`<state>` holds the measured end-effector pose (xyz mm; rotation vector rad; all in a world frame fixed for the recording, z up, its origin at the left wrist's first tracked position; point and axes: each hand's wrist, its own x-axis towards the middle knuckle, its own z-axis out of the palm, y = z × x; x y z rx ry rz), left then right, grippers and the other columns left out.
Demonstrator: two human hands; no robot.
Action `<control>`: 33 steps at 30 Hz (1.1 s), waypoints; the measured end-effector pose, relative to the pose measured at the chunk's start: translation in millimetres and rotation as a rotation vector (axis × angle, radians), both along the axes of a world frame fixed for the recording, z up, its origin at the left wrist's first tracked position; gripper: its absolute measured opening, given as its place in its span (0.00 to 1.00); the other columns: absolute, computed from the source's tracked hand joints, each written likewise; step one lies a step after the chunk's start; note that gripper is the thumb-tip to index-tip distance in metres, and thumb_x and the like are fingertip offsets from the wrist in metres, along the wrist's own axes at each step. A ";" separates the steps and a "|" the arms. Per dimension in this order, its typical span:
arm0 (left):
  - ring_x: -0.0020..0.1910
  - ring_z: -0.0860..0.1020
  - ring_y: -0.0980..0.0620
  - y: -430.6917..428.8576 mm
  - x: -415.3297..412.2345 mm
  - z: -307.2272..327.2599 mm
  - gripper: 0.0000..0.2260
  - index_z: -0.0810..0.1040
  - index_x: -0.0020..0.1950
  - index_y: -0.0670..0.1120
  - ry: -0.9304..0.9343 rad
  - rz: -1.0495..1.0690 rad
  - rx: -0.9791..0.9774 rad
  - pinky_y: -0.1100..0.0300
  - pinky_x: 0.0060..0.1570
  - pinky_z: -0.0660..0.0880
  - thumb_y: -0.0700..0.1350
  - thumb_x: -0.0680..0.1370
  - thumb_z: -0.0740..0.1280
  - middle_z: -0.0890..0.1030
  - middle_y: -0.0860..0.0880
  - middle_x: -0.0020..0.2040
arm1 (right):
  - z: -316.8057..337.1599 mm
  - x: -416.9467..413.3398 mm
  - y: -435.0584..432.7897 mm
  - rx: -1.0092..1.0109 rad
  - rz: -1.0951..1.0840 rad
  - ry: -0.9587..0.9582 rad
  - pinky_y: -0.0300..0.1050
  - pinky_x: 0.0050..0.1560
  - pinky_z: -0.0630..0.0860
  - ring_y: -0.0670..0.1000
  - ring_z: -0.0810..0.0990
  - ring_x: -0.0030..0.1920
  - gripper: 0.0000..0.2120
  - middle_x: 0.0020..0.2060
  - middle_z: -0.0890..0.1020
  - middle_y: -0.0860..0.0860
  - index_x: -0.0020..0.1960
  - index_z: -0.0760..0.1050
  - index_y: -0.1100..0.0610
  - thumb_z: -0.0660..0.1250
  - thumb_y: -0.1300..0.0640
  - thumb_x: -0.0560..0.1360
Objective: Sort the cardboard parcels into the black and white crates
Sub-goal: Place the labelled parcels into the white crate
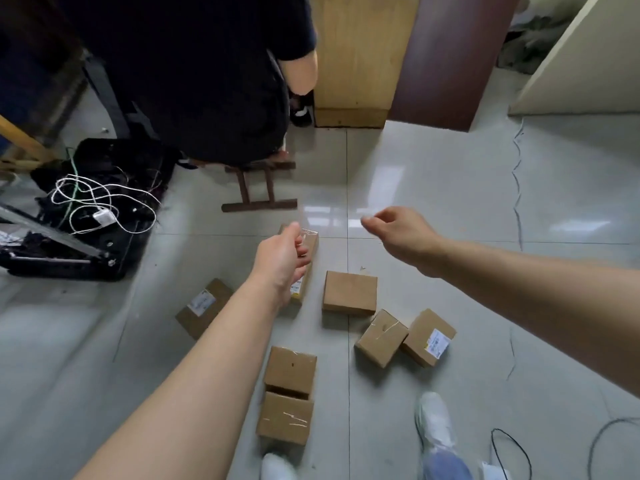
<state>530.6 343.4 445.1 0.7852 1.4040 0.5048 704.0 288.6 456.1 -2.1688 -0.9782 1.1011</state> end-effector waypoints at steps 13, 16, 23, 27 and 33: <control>0.37 0.69 0.52 12.2 56.9 -273.8 0.09 0.71 0.43 0.47 0.215 -0.014 -0.121 0.63 0.33 0.66 0.50 0.80 0.60 0.72 0.48 0.37 | -301.2 67.8 -9.0 -0.191 -0.169 0.148 0.48 0.60 0.68 0.58 0.72 0.65 0.27 0.66 0.73 0.58 0.67 0.69 0.65 0.58 0.44 0.79; 0.40 0.72 0.50 22.1 62.7 -322.2 0.11 0.74 0.46 0.44 0.276 -0.056 -0.101 0.60 0.37 0.69 0.51 0.79 0.60 0.75 0.47 0.40 | -352.9 70.8 -7.2 -0.219 -0.214 0.177 0.48 0.62 0.65 0.57 0.68 0.68 0.31 0.69 0.70 0.57 0.71 0.64 0.64 0.58 0.42 0.78; 0.38 0.73 0.52 29.1 78.4 -424.6 0.13 0.74 0.48 0.42 0.385 -0.157 -0.106 0.57 0.43 0.69 0.52 0.80 0.59 0.74 0.50 0.40 | -453.3 69.2 -3.9 -0.292 -0.346 0.242 0.45 0.56 0.64 0.57 0.68 0.66 0.33 0.69 0.68 0.57 0.73 0.59 0.64 0.58 0.41 0.78; 0.52 0.71 0.50 29.5 82.1 -468.7 0.20 0.71 0.65 0.41 0.333 -0.196 -0.142 0.59 0.53 0.62 0.53 0.80 0.60 0.75 0.47 0.57 | -495.1 64.1 -7.4 -0.349 -0.399 0.332 0.48 0.64 0.63 0.58 0.64 0.71 0.35 0.72 0.65 0.57 0.73 0.59 0.64 0.57 0.39 0.78; 0.56 0.73 0.49 31.4 82.4 -477.8 0.23 0.72 0.67 0.42 0.263 -0.163 -0.206 0.56 0.59 0.67 0.57 0.79 0.62 0.75 0.50 0.56 | -500.8 59.7 -2.6 -0.319 -0.483 0.458 0.50 0.71 0.57 0.56 0.60 0.74 0.36 0.74 0.62 0.55 0.75 0.57 0.62 0.58 0.38 0.77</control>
